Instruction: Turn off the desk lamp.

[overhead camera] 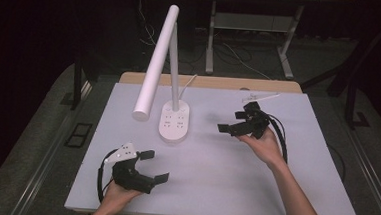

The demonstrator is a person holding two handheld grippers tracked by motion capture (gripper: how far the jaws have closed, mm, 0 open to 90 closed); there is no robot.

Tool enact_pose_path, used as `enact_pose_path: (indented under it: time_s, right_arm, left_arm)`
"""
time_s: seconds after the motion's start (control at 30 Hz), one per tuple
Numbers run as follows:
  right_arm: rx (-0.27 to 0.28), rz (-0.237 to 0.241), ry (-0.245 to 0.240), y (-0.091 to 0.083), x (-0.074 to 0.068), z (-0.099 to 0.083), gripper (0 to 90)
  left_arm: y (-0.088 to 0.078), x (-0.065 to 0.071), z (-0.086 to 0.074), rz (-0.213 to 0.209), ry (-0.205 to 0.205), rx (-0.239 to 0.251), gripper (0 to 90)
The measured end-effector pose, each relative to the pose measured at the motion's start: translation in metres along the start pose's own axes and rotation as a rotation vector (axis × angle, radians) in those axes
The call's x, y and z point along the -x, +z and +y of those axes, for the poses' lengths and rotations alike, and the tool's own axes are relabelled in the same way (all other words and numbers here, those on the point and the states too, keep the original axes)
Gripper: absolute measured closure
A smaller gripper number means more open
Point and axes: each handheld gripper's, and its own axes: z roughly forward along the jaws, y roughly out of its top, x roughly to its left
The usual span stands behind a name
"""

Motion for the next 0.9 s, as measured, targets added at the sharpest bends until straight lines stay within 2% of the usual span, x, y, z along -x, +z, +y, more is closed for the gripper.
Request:
enact_pose_path:
  time_s: [0.3,0.53,0.7,0.9]
  right_arm:
    - [0.032,0.009,-0.003,-0.034,-0.009,-0.028,0.6]
    - [0.040,0.006,-0.002,-0.049,-0.015,-0.049,0.6]
    - [0.064,-0.022,0.014,-0.068,-0.019,-0.075,0.7]
    - [0.084,-0.050,0.054,-0.083,-0.018,-0.104,0.7]
  left_arm:
    - [0.001,0.000,0.000,0.004,0.003,-0.002,0.0]
    - [0.000,0.000,0.000,0.001,0.009,-0.009,0.0]
    - [0.000,0.000,0.000,0.001,0.006,-0.004,0.0]
    - [0.001,0.001,0.000,0.001,0.009,-0.006,0.0]
